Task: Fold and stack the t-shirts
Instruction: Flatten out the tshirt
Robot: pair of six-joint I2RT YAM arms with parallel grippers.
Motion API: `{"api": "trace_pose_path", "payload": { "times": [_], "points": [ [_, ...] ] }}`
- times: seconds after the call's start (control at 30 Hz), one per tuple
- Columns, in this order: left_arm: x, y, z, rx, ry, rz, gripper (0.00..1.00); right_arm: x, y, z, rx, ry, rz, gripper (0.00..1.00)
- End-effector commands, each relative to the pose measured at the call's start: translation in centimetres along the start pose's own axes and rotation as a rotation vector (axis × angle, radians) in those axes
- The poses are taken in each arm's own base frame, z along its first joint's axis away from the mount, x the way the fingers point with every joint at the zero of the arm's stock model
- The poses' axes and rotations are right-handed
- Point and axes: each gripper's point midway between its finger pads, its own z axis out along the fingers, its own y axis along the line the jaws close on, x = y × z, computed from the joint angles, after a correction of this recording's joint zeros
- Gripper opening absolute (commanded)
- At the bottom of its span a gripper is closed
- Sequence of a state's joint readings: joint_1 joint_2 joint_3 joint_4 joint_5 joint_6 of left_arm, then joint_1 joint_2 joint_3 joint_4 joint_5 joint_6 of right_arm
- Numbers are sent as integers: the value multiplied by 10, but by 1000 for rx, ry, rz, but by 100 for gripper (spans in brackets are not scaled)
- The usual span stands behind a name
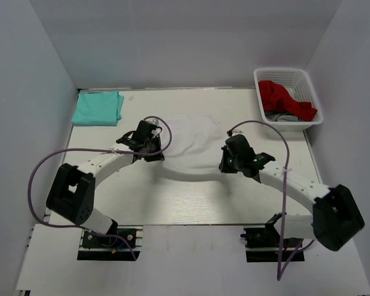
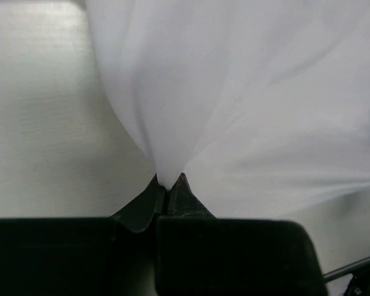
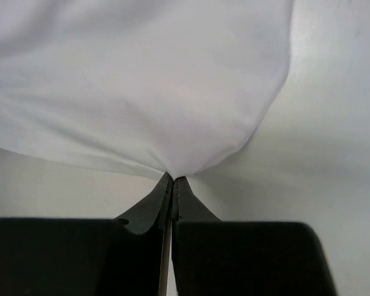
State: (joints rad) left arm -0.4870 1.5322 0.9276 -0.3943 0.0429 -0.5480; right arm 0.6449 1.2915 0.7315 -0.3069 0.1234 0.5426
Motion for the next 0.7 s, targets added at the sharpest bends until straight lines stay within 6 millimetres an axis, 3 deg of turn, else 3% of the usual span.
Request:
{"api": "trace_pose_path", "payload": {
  "times": [0.0,0.13,0.2,0.23,0.27,0.33,0.43,0.47,0.53,0.57,0.63,0.67],
  "points": [
    [-60,-31,-52,69,-191,45,0,-94,22,-50,-41,-370,14,0],
    [-104,-58,-102,139,-328,99,0,-145,36,-100,-88,-565,4,0],
    [-128,-75,-136,186,-407,144,0,-157,34,-117,-64,-613,-13,0],
    [-134,-79,-148,195,-431,158,0,-178,42,-143,-89,-679,-2,0],
    [-150,-89,-169,220,-492,180,0,-183,40,-148,-69,-699,-7,0],
    [-167,-101,-208,260,-579,192,0,-202,48,-182,-106,-787,-13,0],
    [-179,-116,-261,332,-687,250,0,-218,57,-221,-147,-872,-47,0],
    [-178,-123,-275,375,-703,263,0,-229,62,-245,-170,-921,-56,0],
    [-180,-134,-308,439,-763,312,0,-230,69,-265,-217,-943,-90,0],
    [-177,-142,-329,497,-794,335,0,-236,76,-288,-254,-984,-87,0],
    [-178,-151,-364,552,-854,366,0,-235,82,-313,-305,-1022,-130,0],
    [-173,-154,-379,585,-869,395,0,-238,84,-338,-338,-1066,-130,0]
  ]
}}
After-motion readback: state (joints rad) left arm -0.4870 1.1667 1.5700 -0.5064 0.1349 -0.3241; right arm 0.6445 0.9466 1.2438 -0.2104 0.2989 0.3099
